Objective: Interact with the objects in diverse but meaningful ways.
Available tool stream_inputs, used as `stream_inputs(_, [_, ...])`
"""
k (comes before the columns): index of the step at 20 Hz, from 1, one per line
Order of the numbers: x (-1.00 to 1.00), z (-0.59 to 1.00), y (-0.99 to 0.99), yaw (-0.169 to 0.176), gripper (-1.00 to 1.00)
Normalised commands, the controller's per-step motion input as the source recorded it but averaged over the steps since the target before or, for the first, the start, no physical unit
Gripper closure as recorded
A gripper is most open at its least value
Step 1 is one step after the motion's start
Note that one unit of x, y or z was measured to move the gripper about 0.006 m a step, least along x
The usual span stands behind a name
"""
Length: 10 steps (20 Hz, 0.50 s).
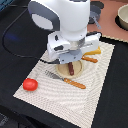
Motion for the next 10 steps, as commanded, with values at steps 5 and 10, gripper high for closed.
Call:
stream_inputs(5, [0.42,-0.03,0.33,-0.046,1.0])
stream_inputs(10, [0.35,-0.03,0.29,-0.056,1.0])
